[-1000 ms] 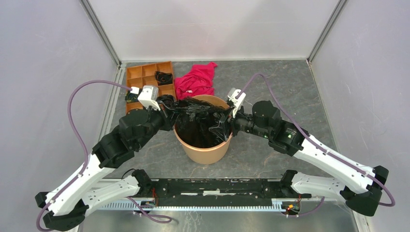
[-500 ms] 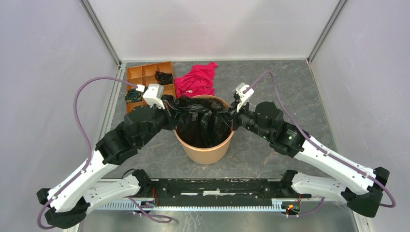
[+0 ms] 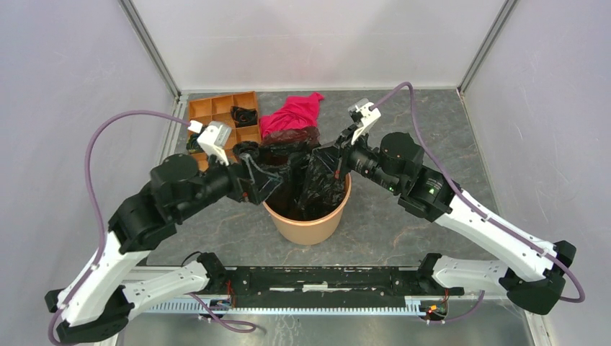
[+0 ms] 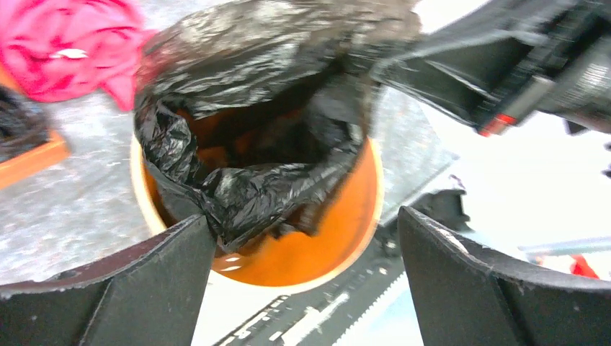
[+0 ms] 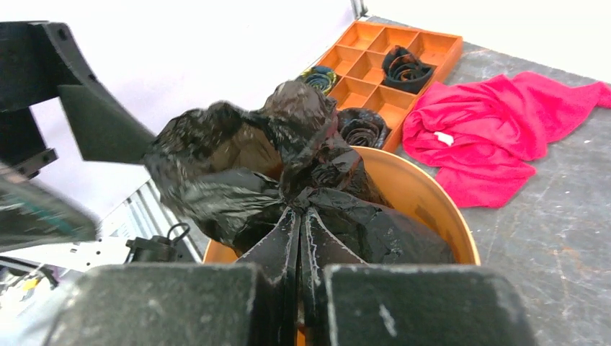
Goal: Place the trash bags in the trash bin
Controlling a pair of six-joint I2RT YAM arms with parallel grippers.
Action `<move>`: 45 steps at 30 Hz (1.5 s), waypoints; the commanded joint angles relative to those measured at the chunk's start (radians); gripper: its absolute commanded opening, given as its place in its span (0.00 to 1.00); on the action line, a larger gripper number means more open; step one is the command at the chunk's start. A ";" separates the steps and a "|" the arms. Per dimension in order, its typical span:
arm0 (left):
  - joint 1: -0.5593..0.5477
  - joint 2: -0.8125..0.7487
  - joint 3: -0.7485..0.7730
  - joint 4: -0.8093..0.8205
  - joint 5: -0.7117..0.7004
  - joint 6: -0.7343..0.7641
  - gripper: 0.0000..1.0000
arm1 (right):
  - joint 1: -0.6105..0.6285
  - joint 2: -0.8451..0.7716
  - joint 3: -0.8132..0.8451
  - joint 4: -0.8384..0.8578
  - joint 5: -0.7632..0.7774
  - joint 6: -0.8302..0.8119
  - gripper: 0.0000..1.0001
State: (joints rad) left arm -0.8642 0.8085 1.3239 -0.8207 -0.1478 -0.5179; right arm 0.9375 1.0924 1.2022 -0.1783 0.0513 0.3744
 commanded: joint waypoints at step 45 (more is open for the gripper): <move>0.002 -0.054 -0.014 -0.235 -0.338 0.002 0.07 | -0.176 0.201 0.420 -0.567 0.322 -0.528 0.00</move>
State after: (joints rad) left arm -0.8642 0.7582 1.2484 -1.0447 -0.4686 -0.6109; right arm 0.7647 1.2797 1.5795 -0.6781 0.1173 -0.0792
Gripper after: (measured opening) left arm 0.086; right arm 0.006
